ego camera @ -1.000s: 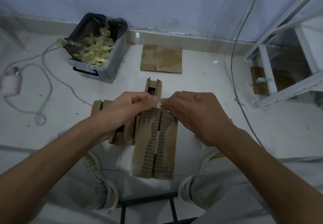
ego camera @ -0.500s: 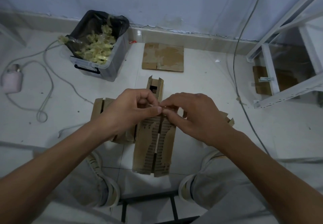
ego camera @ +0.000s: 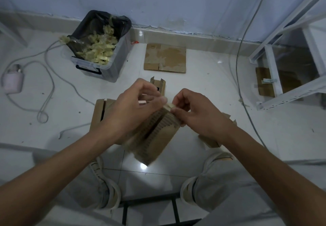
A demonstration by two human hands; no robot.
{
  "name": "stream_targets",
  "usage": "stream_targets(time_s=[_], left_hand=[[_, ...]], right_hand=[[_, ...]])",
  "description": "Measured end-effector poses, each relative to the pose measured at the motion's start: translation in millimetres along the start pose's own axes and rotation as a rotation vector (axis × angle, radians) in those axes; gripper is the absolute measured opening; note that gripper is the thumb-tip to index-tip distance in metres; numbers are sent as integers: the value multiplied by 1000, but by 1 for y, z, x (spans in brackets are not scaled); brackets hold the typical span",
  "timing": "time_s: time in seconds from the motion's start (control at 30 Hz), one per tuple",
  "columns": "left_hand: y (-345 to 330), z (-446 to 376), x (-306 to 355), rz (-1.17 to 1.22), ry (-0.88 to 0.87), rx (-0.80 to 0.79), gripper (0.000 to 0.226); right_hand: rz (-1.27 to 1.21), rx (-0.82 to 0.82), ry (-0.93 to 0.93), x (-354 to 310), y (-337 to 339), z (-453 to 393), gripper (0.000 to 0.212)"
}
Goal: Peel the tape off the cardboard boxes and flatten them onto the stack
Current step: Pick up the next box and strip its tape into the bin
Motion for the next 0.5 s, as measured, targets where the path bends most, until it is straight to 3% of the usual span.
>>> stream_targets(time_s=[0.1, 0.17, 0.23, 0.4, 0.5], left_hand=[[-13, 6, -1, -228, -18, -85, 107], [-24, 10, -9, -496, -95, -141, 127], [-28, 7, -18, -683, -175, -106, 123], [-31, 4, -20, -783, -292, -56, 113], [-26, 6, -20, -779, -317, -50, 102]], right_hand=[[-202, 54, -103, 8, -3, -2, 9], [-415, 30, -110, 4, -9, 0, 6], [-457, 42, -97, -2, -11, 3, 4], [-310, 52, -117, 0, -10, 1, 12], [-394, -4, -145, 3, -6, 0, 15]])
Point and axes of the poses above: each hand's wrist, its own z-axis away from the middle knuckle, its own y-axis out of the back of the hand, x = y × z, the point moved 4 cm from there along -z, towards the middle knuckle, and after that the axes turned 4 degrees about -y, right-handed, at the moved point
